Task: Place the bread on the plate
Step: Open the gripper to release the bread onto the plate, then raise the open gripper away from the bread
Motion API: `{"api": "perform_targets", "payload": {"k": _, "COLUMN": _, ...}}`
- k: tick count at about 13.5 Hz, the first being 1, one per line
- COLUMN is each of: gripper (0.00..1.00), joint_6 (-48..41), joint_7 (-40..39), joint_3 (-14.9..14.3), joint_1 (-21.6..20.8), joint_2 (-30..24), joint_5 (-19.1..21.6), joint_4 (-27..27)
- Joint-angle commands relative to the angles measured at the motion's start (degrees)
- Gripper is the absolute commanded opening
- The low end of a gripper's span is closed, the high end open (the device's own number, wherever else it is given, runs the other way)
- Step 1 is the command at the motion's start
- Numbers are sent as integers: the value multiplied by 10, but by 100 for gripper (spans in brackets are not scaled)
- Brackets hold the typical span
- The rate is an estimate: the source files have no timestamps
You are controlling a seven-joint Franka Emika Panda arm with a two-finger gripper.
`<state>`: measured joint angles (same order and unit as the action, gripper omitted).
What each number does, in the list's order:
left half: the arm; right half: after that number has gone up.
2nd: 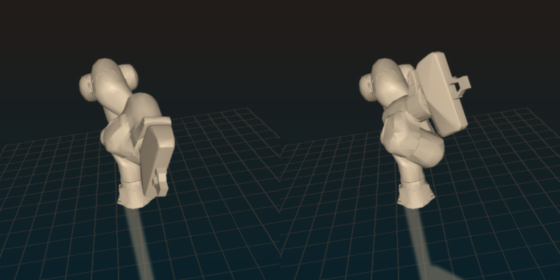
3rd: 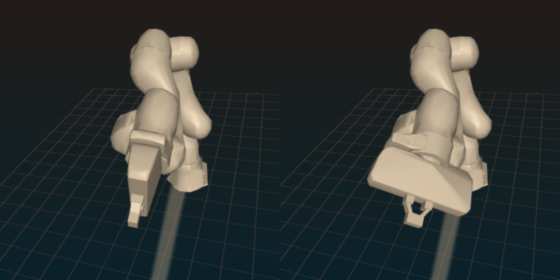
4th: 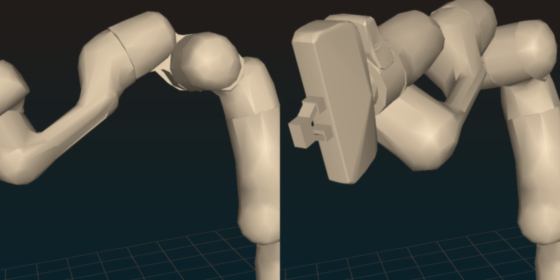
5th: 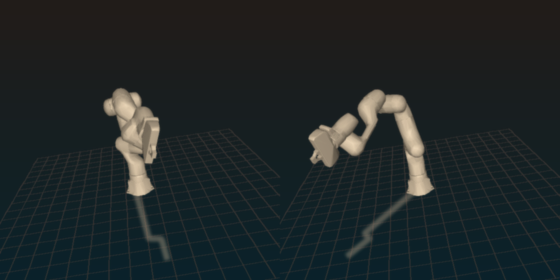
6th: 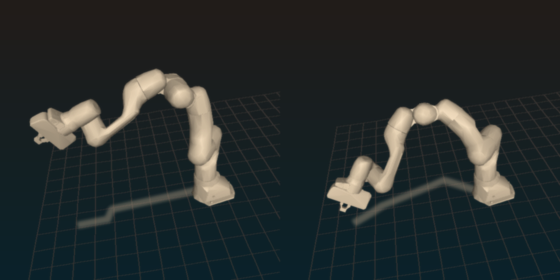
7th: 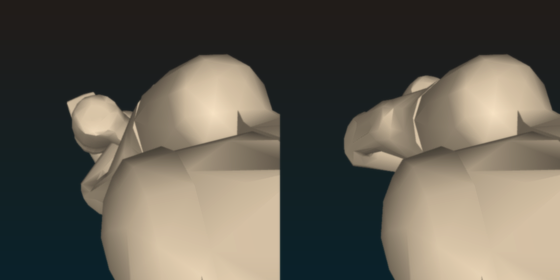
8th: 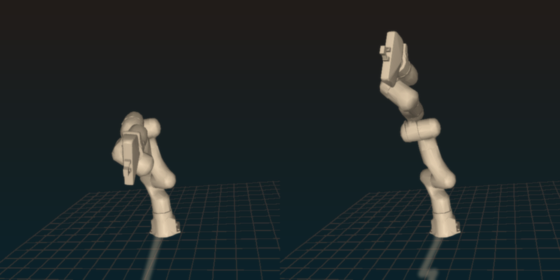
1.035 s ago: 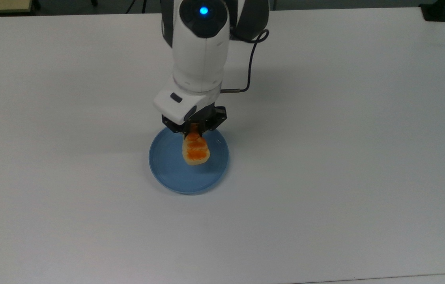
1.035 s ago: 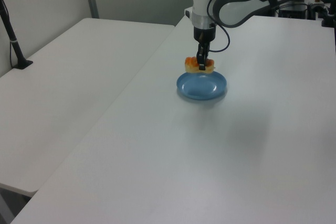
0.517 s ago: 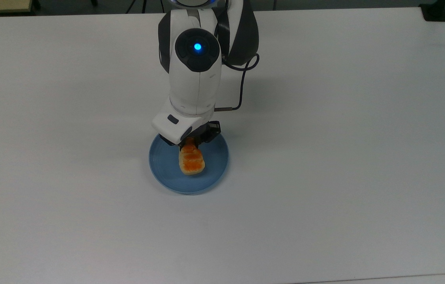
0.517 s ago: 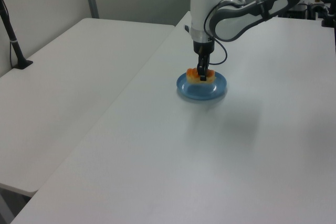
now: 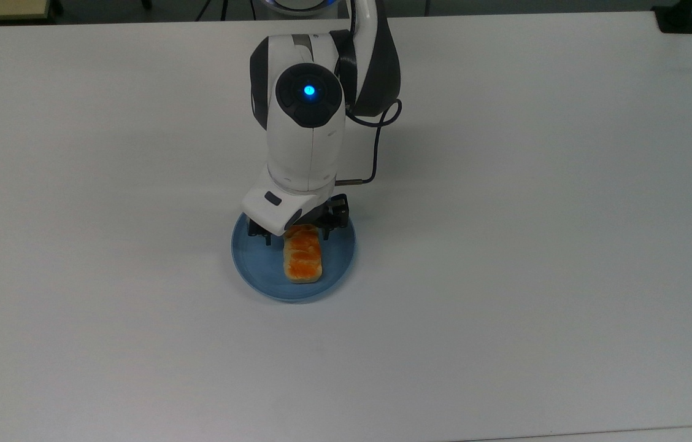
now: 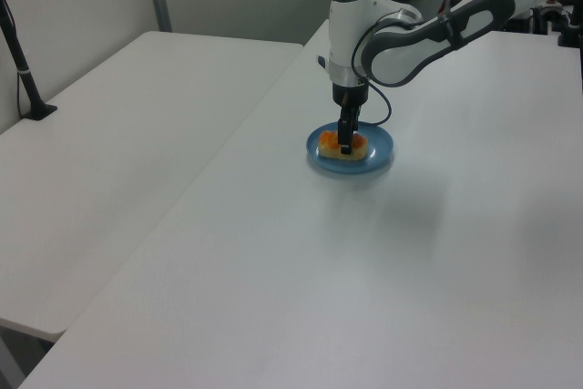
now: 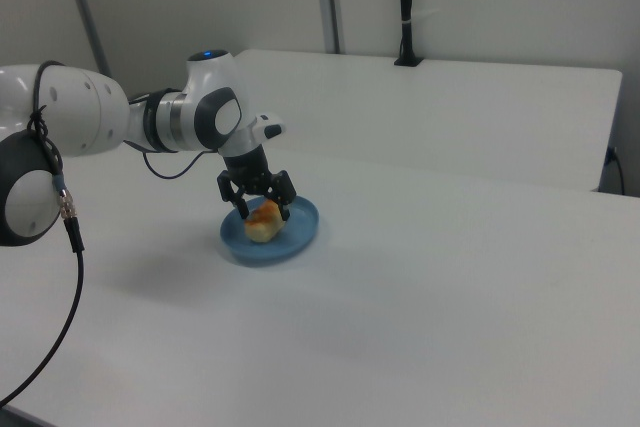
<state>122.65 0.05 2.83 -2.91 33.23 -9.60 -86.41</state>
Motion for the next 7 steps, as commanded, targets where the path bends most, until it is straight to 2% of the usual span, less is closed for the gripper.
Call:
{"api": "perform_targets", "payload": {"k": 1, "gripper": 100, "joint_6": -35, "joint_7": 8, "joint_3": -2, "joint_1": -5, "joint_2": -48, "joint_5": -6, "joint_4": -11}}
{"api": "perform_targets", "payload": {"k": 4, "gripper": 100, "joint_6": -83, "joint_7": 47, "joint_3": -2, "joint_1": -8, "joint_2": -97, "joint_5": -6, "joint_4": -10}}
{"api": "perform_targets", "payload": {"k": 7, "gripper": 100, "joint_6": -158, "joint_7": 53, "joint_3": -1, "joint_1": -4, "joint_2": -165, "joint_5": 1, "joint_4": -9}}
